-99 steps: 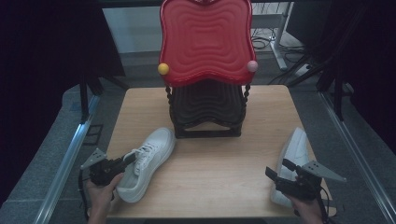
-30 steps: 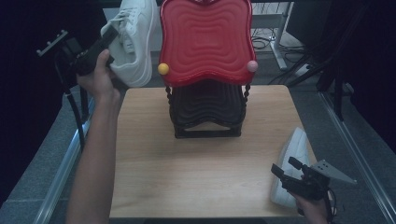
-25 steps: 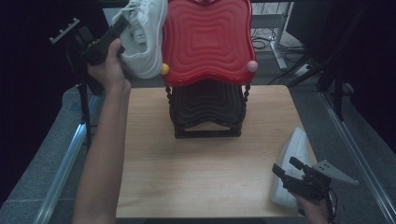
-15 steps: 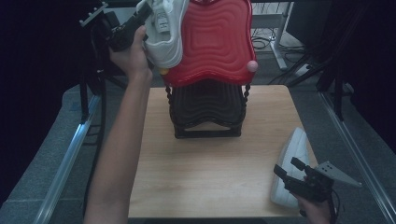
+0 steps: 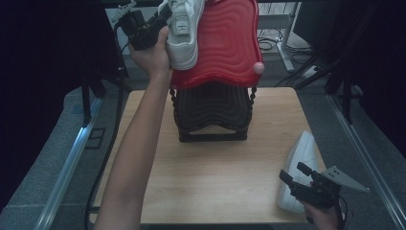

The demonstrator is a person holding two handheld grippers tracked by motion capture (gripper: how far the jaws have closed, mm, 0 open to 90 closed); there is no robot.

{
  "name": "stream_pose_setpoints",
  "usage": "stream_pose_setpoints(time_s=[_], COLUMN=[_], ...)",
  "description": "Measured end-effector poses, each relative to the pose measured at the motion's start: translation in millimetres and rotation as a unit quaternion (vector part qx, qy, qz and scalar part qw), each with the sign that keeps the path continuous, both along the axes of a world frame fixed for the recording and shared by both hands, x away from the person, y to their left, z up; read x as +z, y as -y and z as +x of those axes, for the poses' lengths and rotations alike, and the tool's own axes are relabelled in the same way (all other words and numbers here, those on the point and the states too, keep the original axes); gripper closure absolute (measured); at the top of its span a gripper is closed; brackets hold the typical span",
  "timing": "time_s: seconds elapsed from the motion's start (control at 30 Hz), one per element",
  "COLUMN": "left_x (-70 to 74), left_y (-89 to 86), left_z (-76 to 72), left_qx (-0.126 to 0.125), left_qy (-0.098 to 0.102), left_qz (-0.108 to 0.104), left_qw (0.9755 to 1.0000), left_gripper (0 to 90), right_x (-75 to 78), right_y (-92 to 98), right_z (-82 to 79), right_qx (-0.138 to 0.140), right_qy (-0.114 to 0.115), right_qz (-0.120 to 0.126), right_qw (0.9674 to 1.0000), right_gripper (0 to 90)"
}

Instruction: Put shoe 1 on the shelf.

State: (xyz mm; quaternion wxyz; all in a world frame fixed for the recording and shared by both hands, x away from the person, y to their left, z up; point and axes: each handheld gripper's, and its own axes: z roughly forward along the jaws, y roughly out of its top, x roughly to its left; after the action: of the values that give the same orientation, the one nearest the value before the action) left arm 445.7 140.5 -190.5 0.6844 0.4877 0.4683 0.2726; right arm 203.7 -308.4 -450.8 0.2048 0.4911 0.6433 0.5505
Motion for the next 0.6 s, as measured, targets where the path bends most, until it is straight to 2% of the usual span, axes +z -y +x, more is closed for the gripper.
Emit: stream_pose_setpoints(time_s=[0.2, 0.23, 0.3, 0.37, 0.5, 0.6], left_x=[-8.3, -10.0, -12.9, -13.4, -9.2, -4.9], left_y=[11.0, 12.8, 16.6, 18.8, 15.9, 8.5], left_z=[4.5, 4.9, 3.6, 1.9, -0.8, -4.1], left_qx=[0.013, 0.014, 0.021, 0.021, 0.000, -0.013], left_qy=[-0.011, -0.014, -0.009, -0.007, -0.020, -0.022], left_qz=[0.019, 0.028, 0.044, 0.057, 0.056, 0.045], left_qw=[0.9997, 0.9994, 0.9988, 0.9981, 0.9982, 0.9986], left_gripper=[80.5, 80.2, 79.2, 74.3, 61.3, 53.7], right_x=[2.0, 2.3, 2.5, 2.4, 2.5, 3.8], right_y=[0.6, 1.2, 2.6, 4.0, 6.2, 4.8], right_z=[-2.5, -2.8, -2.9, -2.9, -3.3, -4.1], right_qx=[0.001, 0.001, 0.001, -0.002, -0.003, -0.004], right_qy=[0.003, 0.004, 0.005, 0.005, 0.005, 0.005], right_qz=[0.003, 0.002, 0.002, 0.002, 0.001, 0.005], right_qw=[1.0000, 1.0000, 1.0000, 1.0000, 1.0000, 1.0000], right_gripper=[18.7, 18.7, 18.7, 18.7, 18.7, 18.7])
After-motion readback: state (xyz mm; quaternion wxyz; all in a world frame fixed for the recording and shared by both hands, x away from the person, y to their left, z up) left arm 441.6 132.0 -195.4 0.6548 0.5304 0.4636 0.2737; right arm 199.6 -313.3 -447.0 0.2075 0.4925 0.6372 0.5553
